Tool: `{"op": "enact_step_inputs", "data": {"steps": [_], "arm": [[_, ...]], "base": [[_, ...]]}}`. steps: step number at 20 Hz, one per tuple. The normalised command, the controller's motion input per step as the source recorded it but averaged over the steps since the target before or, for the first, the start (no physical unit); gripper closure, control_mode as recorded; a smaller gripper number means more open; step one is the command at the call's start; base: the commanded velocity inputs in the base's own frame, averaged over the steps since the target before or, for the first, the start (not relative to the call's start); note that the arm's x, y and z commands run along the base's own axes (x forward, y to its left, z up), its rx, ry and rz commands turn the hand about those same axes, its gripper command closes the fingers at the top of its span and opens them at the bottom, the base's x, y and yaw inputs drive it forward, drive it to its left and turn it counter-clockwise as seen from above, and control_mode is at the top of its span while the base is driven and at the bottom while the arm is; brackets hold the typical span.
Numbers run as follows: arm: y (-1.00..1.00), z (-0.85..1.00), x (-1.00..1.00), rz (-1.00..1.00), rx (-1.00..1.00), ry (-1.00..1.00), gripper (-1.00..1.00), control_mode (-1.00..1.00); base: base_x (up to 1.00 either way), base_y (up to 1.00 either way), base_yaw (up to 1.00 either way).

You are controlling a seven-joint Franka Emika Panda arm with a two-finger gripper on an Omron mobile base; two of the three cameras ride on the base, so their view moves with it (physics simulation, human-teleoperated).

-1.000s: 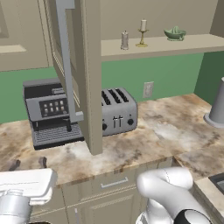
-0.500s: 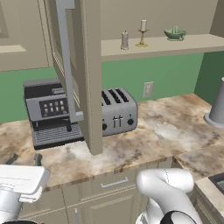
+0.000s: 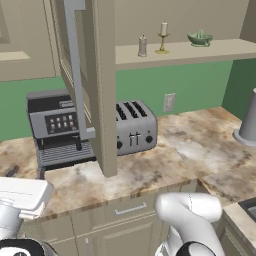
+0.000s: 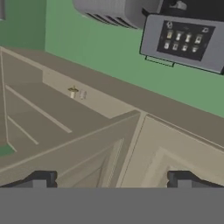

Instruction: Pick the candle and candle from the dining table and place them in the open cabinet. Close the cabinet after placing the objects.

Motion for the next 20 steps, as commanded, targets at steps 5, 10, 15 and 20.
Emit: {"op": "enact_step_inputs", "data": {"steps": [5,10,15,20], "arm": [[0.05,0.1,0.36,0.0,0.0,0.0,-1.0,-1.0],[0.0,0.31,0.2,-0.03,0.0,0.0,-1.0,-1.0],[0.0,0.31,0.1,-0.13,0.0,0.0,-1.0,-1.0],[-0.13,0.17,0.01,-0.17,0.0,0.0,-1.0,-1.0]], "base": [[0.0,0.0,0.0],[0.0,0.0,0.0],[0.0,0.0,0.0],[0.0,0.0,0.0]]}}
